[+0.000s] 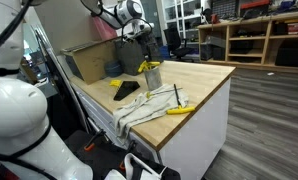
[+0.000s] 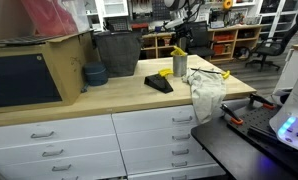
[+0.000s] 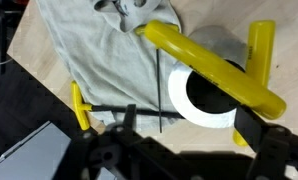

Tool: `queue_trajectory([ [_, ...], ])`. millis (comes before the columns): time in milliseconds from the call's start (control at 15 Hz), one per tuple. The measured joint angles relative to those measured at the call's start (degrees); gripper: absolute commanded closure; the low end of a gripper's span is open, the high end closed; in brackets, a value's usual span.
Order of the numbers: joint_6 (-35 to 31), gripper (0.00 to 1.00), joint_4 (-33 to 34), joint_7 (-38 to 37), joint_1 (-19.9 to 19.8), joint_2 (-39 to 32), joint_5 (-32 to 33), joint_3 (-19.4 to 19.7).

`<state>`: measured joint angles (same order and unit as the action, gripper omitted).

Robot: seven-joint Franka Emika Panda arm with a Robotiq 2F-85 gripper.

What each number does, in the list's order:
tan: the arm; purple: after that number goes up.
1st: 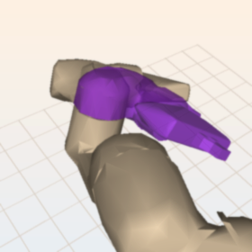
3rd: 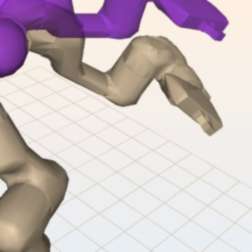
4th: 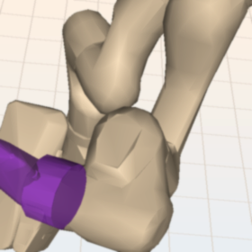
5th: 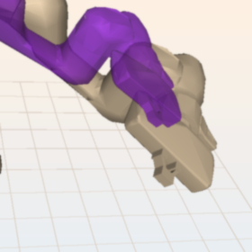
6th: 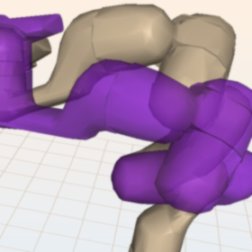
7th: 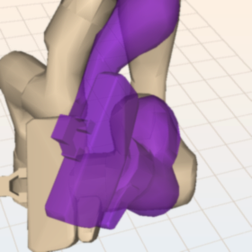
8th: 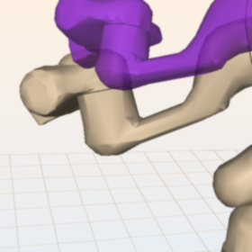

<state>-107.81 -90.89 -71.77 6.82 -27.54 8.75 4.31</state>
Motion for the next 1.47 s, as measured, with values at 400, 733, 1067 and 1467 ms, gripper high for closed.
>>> queue_trajectory([
  [400, -7.09, 0.0, -1.12, -9.93, 1.23, -0.24, 2.77, 0.06],
  [733, -11.68, 0.0, -1.16, -11.05, 0.71, -2.64, 3.15, 0.86],
  [1067, -14.18, 0.0, 0.5, -10.75, -0.05, -5.51, 2.76, 0.97],
  [1467, -14.32, 0.27, 3.21, -8.56, -0.12, -5.76, -2.57, -0.19],
])
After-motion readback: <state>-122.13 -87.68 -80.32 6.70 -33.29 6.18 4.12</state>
